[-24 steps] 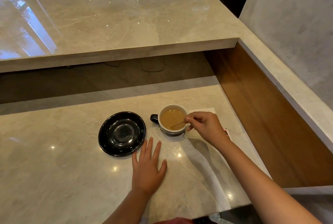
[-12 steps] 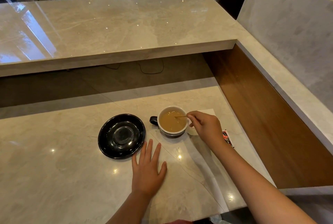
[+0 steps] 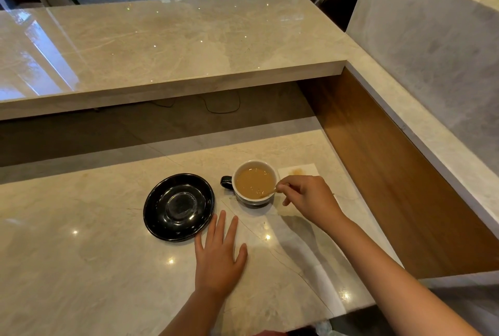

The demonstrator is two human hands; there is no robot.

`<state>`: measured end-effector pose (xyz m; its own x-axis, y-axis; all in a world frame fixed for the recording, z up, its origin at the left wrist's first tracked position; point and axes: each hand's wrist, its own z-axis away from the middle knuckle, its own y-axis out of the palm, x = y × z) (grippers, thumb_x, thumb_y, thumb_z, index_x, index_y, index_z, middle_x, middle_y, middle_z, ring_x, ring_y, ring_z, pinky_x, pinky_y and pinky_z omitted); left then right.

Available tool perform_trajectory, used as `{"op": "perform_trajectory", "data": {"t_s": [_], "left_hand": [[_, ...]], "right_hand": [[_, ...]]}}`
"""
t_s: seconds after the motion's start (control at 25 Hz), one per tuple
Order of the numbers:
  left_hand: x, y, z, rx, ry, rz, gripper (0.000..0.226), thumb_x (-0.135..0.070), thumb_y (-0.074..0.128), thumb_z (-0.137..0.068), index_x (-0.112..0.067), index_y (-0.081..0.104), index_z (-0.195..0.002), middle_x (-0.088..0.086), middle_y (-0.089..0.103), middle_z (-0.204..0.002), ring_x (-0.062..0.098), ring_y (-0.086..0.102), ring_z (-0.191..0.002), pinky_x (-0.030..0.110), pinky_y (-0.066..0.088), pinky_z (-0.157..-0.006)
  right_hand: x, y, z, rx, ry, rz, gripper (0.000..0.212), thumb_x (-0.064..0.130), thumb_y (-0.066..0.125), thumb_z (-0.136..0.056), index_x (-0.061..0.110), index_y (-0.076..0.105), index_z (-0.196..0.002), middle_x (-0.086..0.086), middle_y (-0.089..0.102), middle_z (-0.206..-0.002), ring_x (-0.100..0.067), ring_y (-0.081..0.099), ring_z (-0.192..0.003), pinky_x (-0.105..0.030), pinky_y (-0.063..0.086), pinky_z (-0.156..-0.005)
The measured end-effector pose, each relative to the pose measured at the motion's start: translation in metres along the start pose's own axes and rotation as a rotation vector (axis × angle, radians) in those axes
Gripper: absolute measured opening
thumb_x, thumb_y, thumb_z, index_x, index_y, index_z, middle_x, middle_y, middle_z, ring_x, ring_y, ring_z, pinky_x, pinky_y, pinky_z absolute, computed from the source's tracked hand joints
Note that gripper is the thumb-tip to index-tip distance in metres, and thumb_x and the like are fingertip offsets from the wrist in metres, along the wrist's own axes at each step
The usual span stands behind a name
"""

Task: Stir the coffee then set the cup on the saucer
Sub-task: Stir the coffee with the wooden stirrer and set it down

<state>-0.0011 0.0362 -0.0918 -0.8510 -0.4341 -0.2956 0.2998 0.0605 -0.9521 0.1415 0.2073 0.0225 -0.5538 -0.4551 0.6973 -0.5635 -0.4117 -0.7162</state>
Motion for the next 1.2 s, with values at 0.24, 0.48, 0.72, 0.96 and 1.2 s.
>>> {"op": "perform_trajectory", "data": {"t_s": [0.24,0.48,0.72,0.96,1.2], "left_hand": [[-0.001,0.002,0.001,-0.011,0.006,0.014,0.062,-0.056,0.025,-0.087,-0.035,0.008,-0.143,-0.005,-0.003,-0.151,0.010,-0.014,-0.135,0.050,-0.005,-0.107],[0.001,0.003,0.000,-0.028,0.004,0.025,0.062,-0.056,0.027,-0.088,-0.034,0.011,-0.143,-0.004,0.000,-0.152,0.010,-0.012,-0.136,0.051,-0.003,-0.108],[0.000,0.003,0.000,-0.026,0.001,0.006,0.063,-0.057,0.024,-0.087,-0.034,0.011,-0.144,-0.005,-0.002,-0.151,0.011,-0.014,-0.135,0.050,-0.004,-0.107],[-0.001,0.000,0.000,-0.015,0.004,-0.001,0.064,-0.058,0.019,-0.086,-0.033,0.010,-0.144,-0.005,-0.004,-0.151,0.011,-0.015,-0.135,0.050,-0.005,-0.107],[-0.001,0.001,0.000,-0.014,0.003,0.012,0.063,-0.058,0.019,-0.087,-0.034,0.010,-0.144,-0.004,-0.003,-0.152,0.012,-0.013,-0.136,0.050,-0.005,-0.107]], "right_hand": [[0.002,0.030,-0.001,-0.109,0.075,-0.330,0.013,0.011,0.061,-0.086,0.014,0.072,-0.092,-0.015,0.073,-0.069,-0.017,0.069,-0.063,-0.021,0.050,-0.070],[-0.008,0.034,-0.002,-0.261,-0.047,-0.090,0.026,0.031,0.053,-0.088,0.014,0.070,-0.098,-0.007,0.073,-0.069,-0.022,0.067,-0.064,-0.033,0.053,-0.061],[-0.012,0.014,0.006,-0.291,-0.273,0.260,0.043,0.041,0.035,-0.092,0.016,0.068,-0.081,-0.006,0.068,-0.057,-0.024,0.061,-0.048,-0.030,0.051,-0.043],[0.005,0.007,0.009,-0.096,-0.146,0.264,0.018,0.026,0.054,-0.090,0.016,0.069,-0.091,-0.008,0.073,-0.068,-0.028,0.065,-0.063,-0.036,0.053,-0.058],[0.013,0.013,0.007,-0.048,0.019,-0.041,0.013,0.019,0.058,-0.088,0.019,0.071,-0.087,-0.005,0.074,-0.068,-0.019,0.067,-0.066,-0.040,0.055,-0.068]]}}
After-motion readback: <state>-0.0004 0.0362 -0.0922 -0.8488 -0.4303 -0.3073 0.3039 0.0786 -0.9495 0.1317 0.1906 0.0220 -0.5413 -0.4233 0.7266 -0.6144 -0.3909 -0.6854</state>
